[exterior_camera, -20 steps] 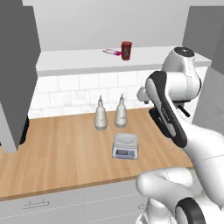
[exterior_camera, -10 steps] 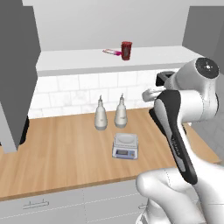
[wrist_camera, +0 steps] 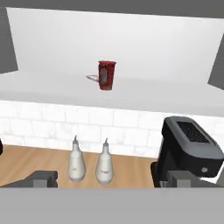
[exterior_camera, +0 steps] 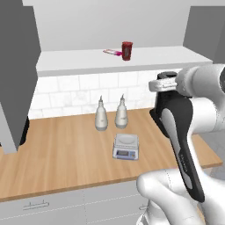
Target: Pick the yogurt and place it on the digital scale for weighing, and close the cabinet.
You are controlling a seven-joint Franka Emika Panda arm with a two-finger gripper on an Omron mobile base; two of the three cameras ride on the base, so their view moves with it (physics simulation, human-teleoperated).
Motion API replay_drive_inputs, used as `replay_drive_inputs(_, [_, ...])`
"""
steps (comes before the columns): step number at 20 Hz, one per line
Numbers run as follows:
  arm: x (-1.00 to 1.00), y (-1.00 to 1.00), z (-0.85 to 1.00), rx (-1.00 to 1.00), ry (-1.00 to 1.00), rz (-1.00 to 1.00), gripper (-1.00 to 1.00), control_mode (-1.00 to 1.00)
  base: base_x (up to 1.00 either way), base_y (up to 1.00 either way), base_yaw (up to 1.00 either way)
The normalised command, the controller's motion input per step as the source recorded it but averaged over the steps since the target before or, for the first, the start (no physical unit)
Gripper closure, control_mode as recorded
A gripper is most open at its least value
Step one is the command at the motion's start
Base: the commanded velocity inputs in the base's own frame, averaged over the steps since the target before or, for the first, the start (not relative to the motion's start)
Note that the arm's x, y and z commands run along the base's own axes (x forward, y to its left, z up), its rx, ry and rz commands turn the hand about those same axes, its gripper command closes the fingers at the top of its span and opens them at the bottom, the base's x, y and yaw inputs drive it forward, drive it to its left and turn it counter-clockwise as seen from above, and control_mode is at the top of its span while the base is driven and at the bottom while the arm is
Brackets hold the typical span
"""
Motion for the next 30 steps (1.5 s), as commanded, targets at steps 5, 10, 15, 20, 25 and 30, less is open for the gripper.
replay_drive_inputs(5, [-0.01, 0.10, 0.68, 0.00, -0.20, 0.00, -1.00, -1.00, 0.00, 0.00, 0.00])
replay_drive_inputs(10, [0.00, 0.08, 0.66, 0.00, -0.15, 0.00, -1.00, -1.00, 0.00, 0.00, 0.00])
replay_drive_inputs(15, [0.07, 0.02, 0.23, 0.00, -0.03, 0.02, -1.00, -1.00, 0.00, 0.00, 0.00])
replay_drive_inputs(20, [0.39, 0.00, -0.11, 0.00, 0.00, 0.02, -1.00, -1.00, 0.00, 0.00, 0.00])
replay_drive_inputs(25, [0.42, 0.00, -0.22, 0.00, 0.00, 0.00, -1.00, -1.00, 0.00, 0.00, 0.00])
replay_drive_inputs(30, [0.41, 0.00, -0.17, 0.00, 0.00, 0.00, -1.00, -1.00, 0.00, 0.00, 0.00])
